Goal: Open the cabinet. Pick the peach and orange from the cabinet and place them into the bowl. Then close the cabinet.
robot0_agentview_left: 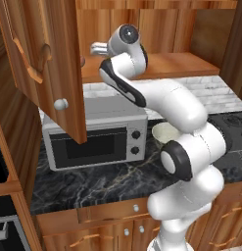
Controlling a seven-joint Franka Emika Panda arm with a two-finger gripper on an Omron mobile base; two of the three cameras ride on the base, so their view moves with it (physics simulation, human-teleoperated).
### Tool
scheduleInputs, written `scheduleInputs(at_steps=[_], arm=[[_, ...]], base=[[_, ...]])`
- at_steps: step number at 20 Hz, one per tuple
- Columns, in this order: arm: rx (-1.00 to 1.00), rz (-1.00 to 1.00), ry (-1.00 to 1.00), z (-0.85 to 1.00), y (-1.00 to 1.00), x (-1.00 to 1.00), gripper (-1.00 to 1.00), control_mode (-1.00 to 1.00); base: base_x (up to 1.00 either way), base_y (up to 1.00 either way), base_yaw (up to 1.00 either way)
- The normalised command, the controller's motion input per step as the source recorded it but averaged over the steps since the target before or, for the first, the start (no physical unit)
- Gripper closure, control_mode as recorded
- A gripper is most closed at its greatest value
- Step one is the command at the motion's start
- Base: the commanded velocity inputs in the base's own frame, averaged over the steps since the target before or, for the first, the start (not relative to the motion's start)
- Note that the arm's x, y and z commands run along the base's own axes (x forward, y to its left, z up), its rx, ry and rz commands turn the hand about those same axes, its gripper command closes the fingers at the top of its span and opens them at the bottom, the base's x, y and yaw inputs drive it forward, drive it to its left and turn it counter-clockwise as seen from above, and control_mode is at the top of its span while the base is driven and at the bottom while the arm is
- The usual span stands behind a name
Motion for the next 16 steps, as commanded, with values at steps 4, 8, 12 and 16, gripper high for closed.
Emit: scheduleInputs(at_steps=[4, 8, 12, 16], arm=[[0.0, -0.06, -0.06, 0.3, -0.4, -1.0, 1.0, -1.0], [0.0, -0.13, 0.0, 0.2, -0.58, -1.0, 1.0, -1.0], [0.01, -0.14, 0.03, 0.33, -0.51, -1.0, 1.0, -1.0], [0.0, -0.08, 0.15, -0.12, -0.28, -1.0, 1.0, -1.0]], base=[[0.0, 0.0, 0.0], [0.0, 0.0, 0.0], [0.0, 0.0, 0.0], [0.0, 0.0, 0.0]])
